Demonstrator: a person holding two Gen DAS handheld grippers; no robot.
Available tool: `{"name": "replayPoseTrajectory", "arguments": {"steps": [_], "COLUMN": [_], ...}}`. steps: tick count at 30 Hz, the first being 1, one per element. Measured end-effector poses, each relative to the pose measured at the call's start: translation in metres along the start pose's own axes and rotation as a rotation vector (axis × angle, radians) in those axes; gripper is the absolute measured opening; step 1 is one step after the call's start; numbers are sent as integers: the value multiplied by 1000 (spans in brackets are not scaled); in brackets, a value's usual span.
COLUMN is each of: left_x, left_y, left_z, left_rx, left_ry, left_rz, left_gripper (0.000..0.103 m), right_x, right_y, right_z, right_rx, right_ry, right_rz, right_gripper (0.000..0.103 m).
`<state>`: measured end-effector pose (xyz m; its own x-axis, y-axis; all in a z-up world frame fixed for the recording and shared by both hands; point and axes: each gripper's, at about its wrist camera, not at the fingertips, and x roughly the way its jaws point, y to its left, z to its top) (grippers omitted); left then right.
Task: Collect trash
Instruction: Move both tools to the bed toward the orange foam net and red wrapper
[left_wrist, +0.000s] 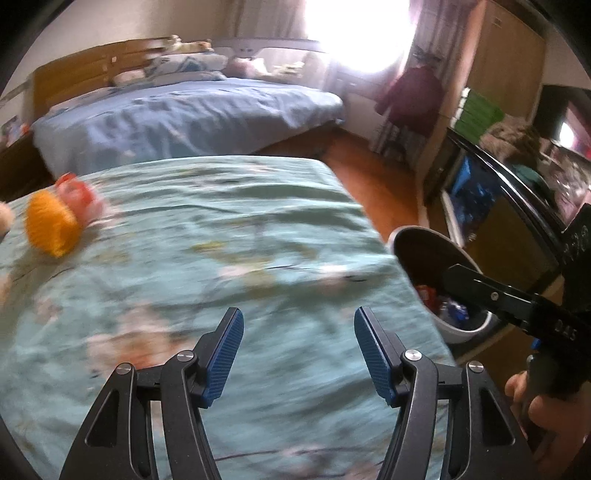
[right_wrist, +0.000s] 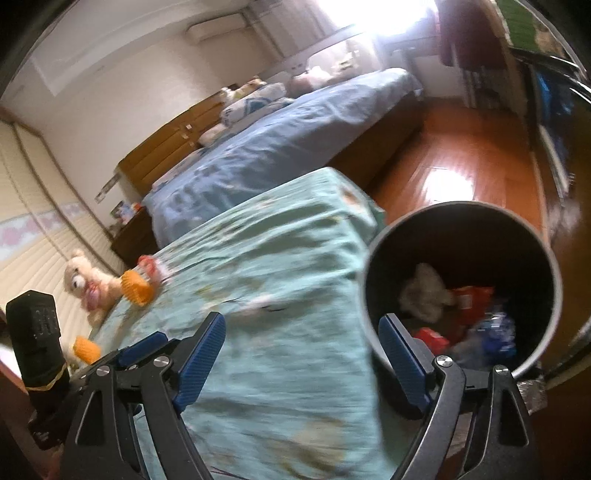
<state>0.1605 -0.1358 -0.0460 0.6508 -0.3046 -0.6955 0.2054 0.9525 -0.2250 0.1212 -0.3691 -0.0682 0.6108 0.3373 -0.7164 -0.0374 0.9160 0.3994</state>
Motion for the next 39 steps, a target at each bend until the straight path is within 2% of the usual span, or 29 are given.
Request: {"name": "replayPoseTrajectory", "arguments": {"steps": [5,13,28,32,39], "left_x": [-18,-39,-46,-41,-26], "left_y": [27,78,154,177,212], "left_z": [-7,-15,-8,2,19], "left_rx": [-27,-144,-280,-301,-346], "left_ry": [-19,-35,-59,-67,-59], "left_rz": [60,122,223,252,253], "left_gripper": [62,62,62,62,62], "right_x": [19,52,119,135,168], "right_y": [31,72,120,135,160], "right_z": [-3,-6,-1,5,17], "right_rx": [-57,-129,-193,-218,-228], "right_ry": [36,75,165,176,207], "right_rz": [43,105,175,194,243], "right_gripper": [86,86,85,79,66]}}
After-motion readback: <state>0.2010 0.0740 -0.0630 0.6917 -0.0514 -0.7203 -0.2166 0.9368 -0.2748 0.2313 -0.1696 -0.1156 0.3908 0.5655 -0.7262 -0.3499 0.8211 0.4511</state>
